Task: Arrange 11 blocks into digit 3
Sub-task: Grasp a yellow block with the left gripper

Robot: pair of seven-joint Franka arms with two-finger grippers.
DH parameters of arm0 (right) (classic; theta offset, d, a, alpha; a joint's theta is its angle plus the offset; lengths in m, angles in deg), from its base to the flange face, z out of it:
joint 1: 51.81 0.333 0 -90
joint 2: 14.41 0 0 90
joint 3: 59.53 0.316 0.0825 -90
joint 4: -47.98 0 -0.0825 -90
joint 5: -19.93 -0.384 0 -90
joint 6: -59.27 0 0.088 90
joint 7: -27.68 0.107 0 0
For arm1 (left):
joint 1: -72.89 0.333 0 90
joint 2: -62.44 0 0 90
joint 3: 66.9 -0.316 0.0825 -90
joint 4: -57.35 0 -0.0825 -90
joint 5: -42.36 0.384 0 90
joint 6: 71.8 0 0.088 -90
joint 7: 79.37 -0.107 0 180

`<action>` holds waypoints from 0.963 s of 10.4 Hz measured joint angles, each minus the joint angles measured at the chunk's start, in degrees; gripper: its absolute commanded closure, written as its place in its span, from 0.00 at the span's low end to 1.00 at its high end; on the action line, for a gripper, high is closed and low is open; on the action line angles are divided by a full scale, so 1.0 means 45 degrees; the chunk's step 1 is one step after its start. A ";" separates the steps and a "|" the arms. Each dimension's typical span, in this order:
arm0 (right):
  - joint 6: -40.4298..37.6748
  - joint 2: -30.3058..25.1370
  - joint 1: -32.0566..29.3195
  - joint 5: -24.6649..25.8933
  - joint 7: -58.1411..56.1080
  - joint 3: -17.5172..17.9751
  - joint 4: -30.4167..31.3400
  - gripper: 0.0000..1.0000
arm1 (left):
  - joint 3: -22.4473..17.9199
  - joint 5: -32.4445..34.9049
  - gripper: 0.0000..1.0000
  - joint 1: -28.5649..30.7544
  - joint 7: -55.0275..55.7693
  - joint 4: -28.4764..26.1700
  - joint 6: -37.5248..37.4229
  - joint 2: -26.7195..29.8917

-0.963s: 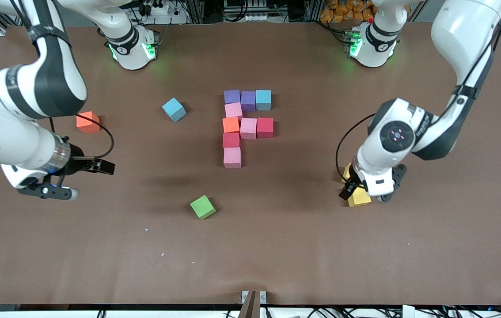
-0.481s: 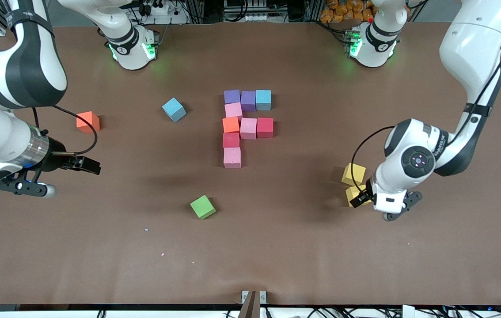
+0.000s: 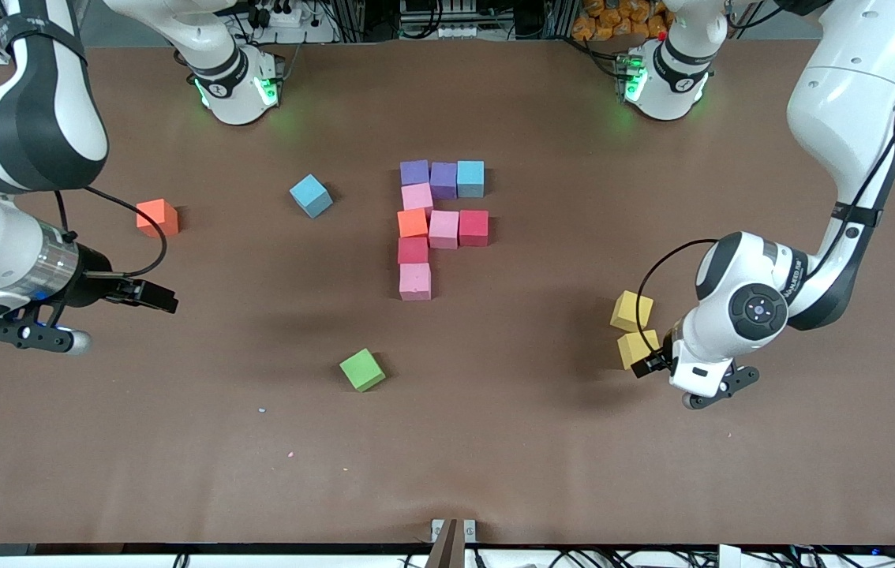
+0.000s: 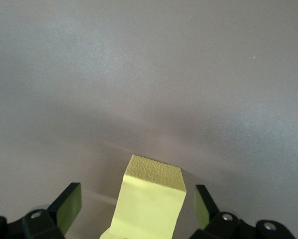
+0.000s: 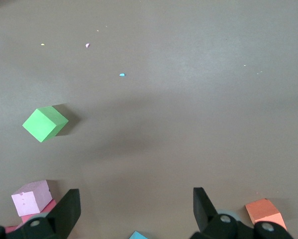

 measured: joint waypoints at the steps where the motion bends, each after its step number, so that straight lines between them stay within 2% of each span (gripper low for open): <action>1: -0.0001 -0.0002 -0.0002 0.0000 -0.0184 0.0004 -0.0058 0.00 | 0.0000 0.0000 0.00 -0.0015 -0.0109 0.0016 0.0000 -0.0151; 7: -0.0160 0.0072 -0.0063 0.0000 -0.0760 -0.0010 -0.0203 0.00 | 0.0000 0.0000 0.00 -0.0093 -0.0494 0.0139 0.0114 -0.0750; 8: -0.0120 0.0076 -0.0062 0.0000 -0.0760 0.0000 -0.0206 0.00 | -0.0001 0.0000 0.24 -0.0136 -0.0494 0.0141 0.0148 -0.0844; 9: -0.0094 0.0076 -0.0058 0.0000 -0.0760 0.0026 -0.0219 0.00 | -0.0001 0.0001 0.59 -0.0209 -0.0493 0.0145 0.0193 -0.0948; 10: -0.0072 0.0076 -0.0054 0.0000 -0.0763 0.0057 -0.0222 0.00 | 0.0000 0.0001 0.85 -0.0306 -0.0420 0.0148 0.0231 -0.1030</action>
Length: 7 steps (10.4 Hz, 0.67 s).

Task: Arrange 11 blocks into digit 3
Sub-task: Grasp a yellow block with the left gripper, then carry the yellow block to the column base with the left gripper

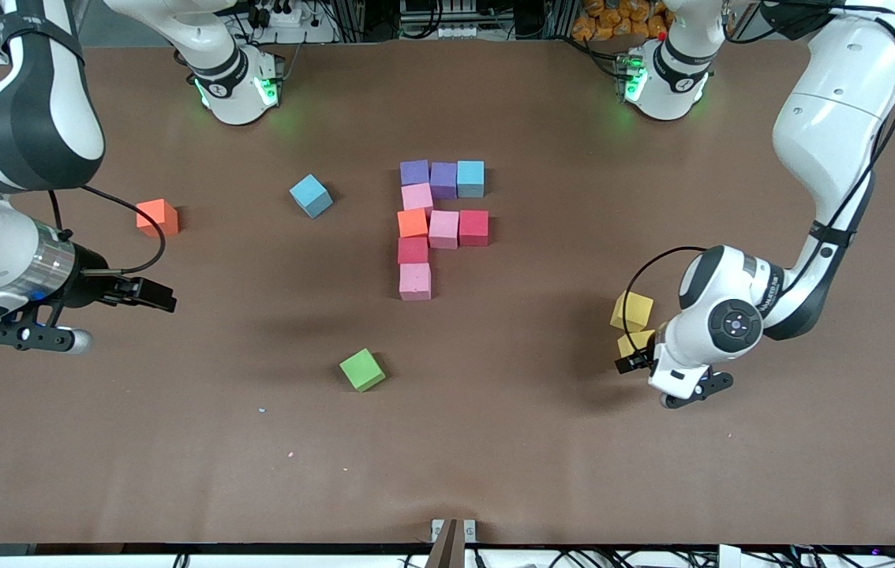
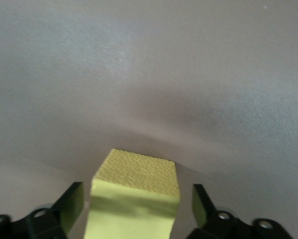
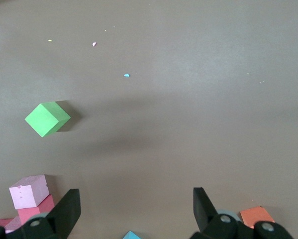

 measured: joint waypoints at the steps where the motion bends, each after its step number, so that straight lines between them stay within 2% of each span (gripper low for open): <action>1: 0.0028 0.0000 0.0000 0.0000 -0.0015 0.0016 0.0000 0.00 | 0.0000 0.0000 1.00 -0.0093 0.0258 0.0001 0.0010 -0.0042; 5: 0.0032 0.0000 -0.0010 0.0020 -0.0329 0.0005 0.0000 0.00 | 0.0018 0.0000 1.00 -0.1026 0.3470 0.0398 0.0087 -0.0196; 7: -0.0009 0.0000 -0.0032 0.0033 -0.0764 -0.0021 0.0000 0.00 | 0.0036 -0.0001 1.00 -0.1986 0.6347 0.0786 0.0091 -0.0298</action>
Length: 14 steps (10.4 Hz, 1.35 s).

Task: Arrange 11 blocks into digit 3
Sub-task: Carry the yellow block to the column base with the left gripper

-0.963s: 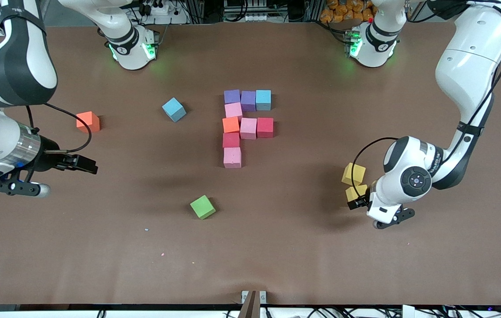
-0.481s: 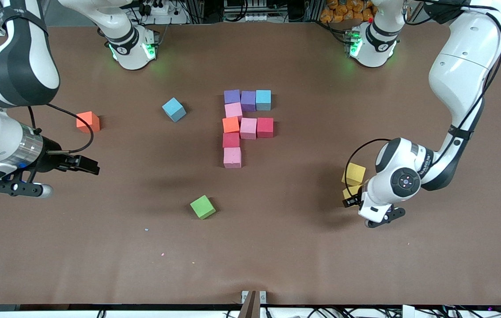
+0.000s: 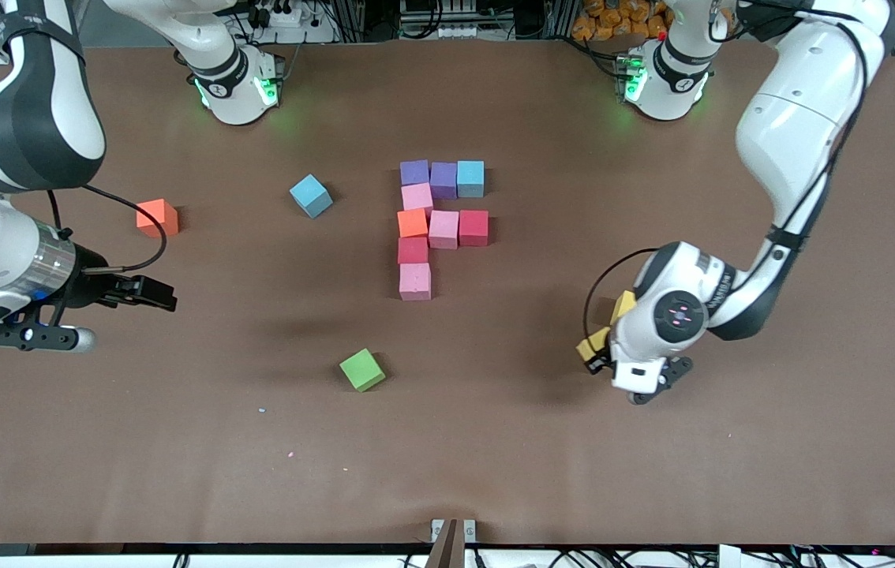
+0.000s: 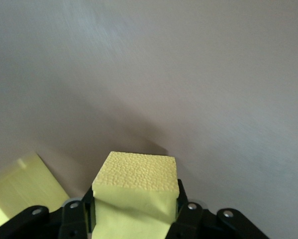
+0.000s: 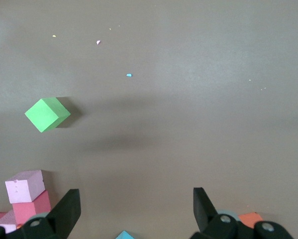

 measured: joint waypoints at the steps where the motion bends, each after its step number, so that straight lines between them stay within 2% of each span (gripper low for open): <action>1: -0.0009 0.0000 -0.0014 0.0008 -0.0085 -0.0010 0.0000 0.00 | 0.0010 0.0000 1.00 -0.0575 0.1808 0.0084 0.0000 -0.0020; 5: -0.0017 -0.0001 -0.0274 0.0092 -0.1397 -0.0056 -0.0001 0.00 | 0.0007 -0.0003 1.00 -0.2768 0.8246 0.0232 0.0000 -0.0072; 9: -0.0058 0.0014 -0.0487 0.0092 -0.1816 -0.0043 0.0009 0.00 | 0.0011 -0.0242 1.00 -0.3980 1.0564 0.0286 0.0000 -0.0109; 14: -0.0062 0.0023 -0.0488 0.0092 -0.1940 -0.0042 0.0012 0.00 | 0.0011 -0.0253 1.00 -0.4639 1.2963 0.0299 0.0060 -0.0171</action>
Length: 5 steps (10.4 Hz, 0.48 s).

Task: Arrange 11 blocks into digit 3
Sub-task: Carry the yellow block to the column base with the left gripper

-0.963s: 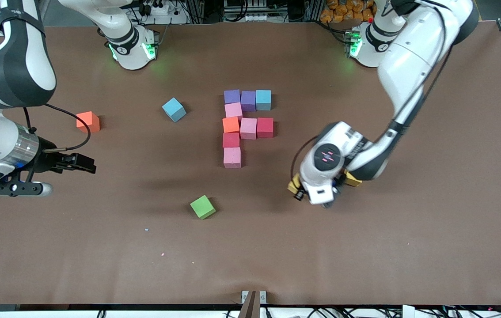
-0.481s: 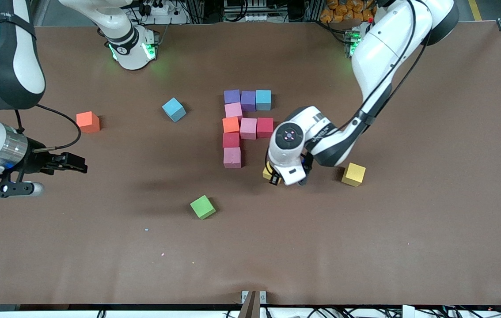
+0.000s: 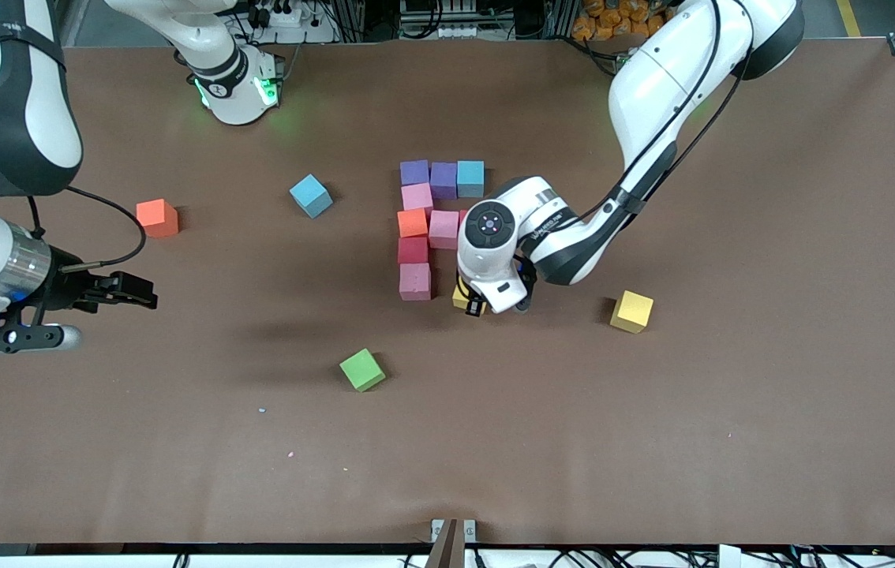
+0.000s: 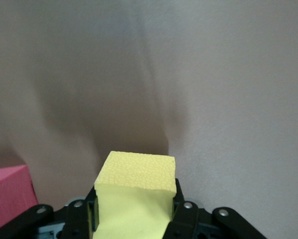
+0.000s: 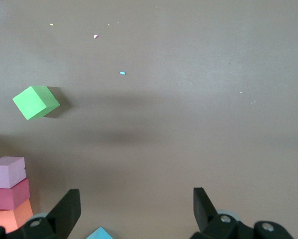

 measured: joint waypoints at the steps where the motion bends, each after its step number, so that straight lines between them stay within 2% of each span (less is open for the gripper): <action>1: 0.0000 0.0003 -0.0011 0.0000 -0.0001 -0.0012 0.0000 0.00 | 0.0000 -0.0003 1.00 -0.0089 0.0603 0.0002 0.0213 -0.0031; 5: 0.0073 0.0004 -0.0228 -0.0002 0.0000 -0.0024 -0.0007 0.00 | -0.0002 -0.0004 1.00 -0.0179 0.2400 0.0012 0.1284 -0.0195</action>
